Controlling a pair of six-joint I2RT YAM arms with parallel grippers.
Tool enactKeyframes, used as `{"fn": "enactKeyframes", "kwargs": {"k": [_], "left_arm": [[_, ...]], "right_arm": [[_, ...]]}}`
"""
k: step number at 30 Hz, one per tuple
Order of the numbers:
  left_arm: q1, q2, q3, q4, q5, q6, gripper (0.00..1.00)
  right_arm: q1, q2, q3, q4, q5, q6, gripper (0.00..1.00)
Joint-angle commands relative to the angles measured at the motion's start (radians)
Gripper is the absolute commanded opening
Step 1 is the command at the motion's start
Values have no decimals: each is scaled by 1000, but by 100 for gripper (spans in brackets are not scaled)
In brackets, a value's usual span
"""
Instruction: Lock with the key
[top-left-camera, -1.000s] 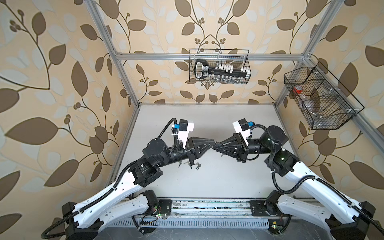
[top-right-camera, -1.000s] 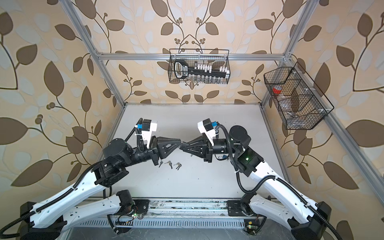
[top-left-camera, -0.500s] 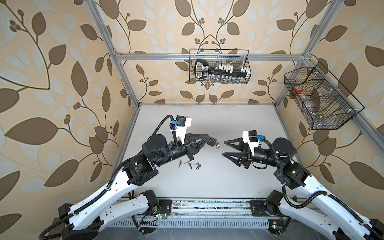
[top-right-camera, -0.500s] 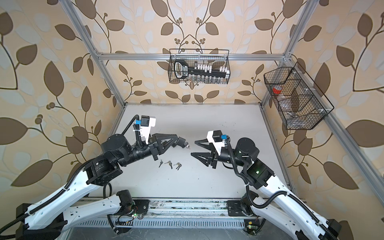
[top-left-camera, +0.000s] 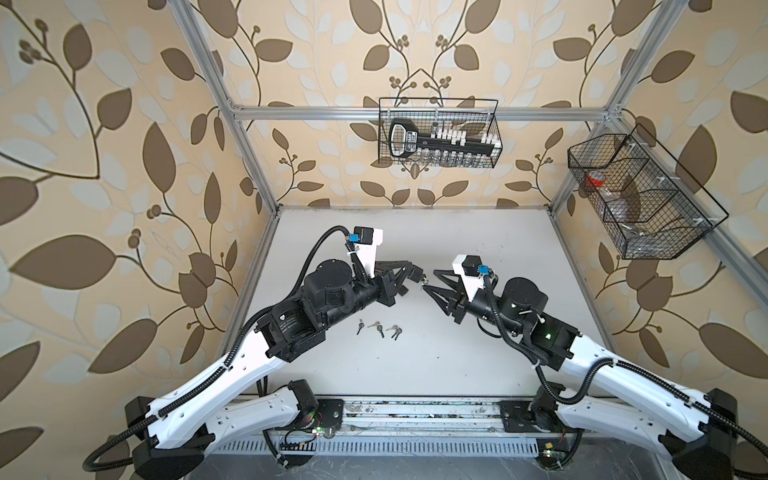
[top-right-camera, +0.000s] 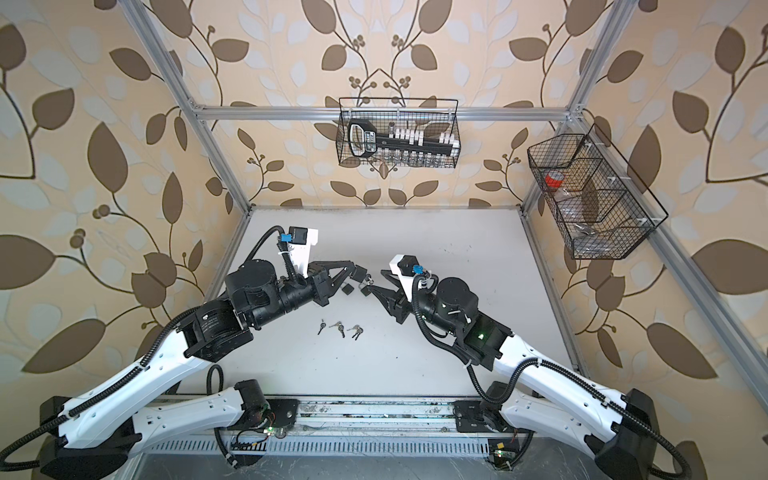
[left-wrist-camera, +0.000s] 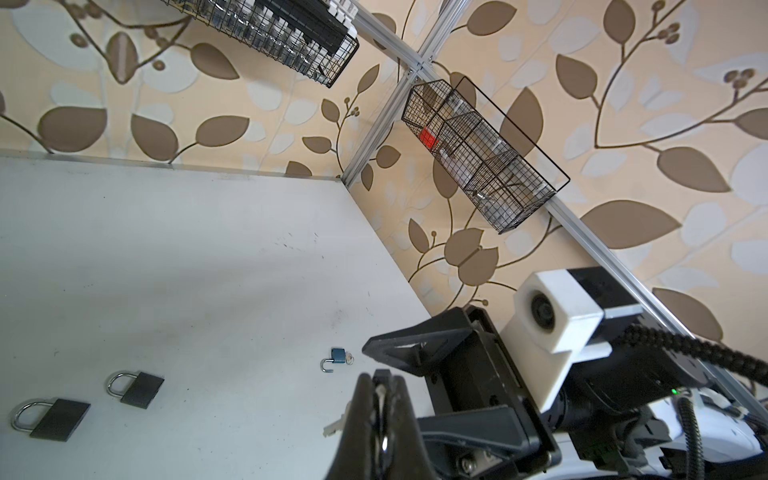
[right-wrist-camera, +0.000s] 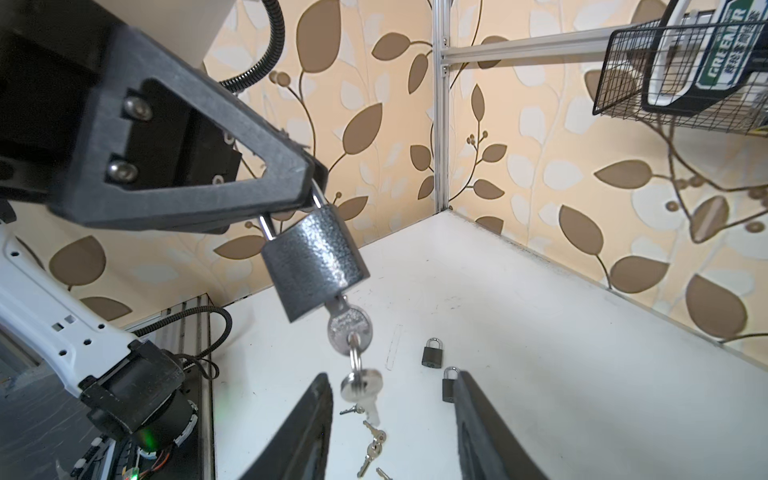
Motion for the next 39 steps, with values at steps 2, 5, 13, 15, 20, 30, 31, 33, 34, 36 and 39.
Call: {"fn": "enactKeyframes", "kwargs": {"k": [2, 5, 13, 15, 20, 30, 31, 33, 34, 36, 39], "left_arm": [[8, -14, 40, 43, -34, -15, 0], [8, -12, 40, 42, -32, -16, 0], [8, -10, 47, 40, -31, -9, 0], [8, -11, 47, 41, -33, -9, 0], [8, -15, 48, 40, -40, -8, 0], [8, -13, 52, 36, -38, -5, 0], [8, -14, 50, 36, -37, -5, 0], [8, -15, 47, 34, -37, -6, 0], [8, -17, 46, 34, -38, -6, 0], [9, -20, 42, 35, -40, -8, 0], [8, -20, 40, 36, -37, -9, 0]], "right_arm": [[21, 26, 42, 88, 42, -24, 45], [25, 50, 49, 100, 29, -24, 41], [27, 60, 59, 91, 21, -24, 31], [28, 61, 58, 80, 28, -24, 30], [28, 58, 47, 55, 55, -25, 30], [27, 63, 47, 40, 53, -15, 23], [27, 63, 47, 39, 53, -15, 23], [28, 65, 47, 38, 52, -15, 21], [27, 64, 47, 38, 49, -13, 20], [27, 62, 47, 39, 46, -13, 19], [27, 60, 47, 40, 41, -14, 16]]}}
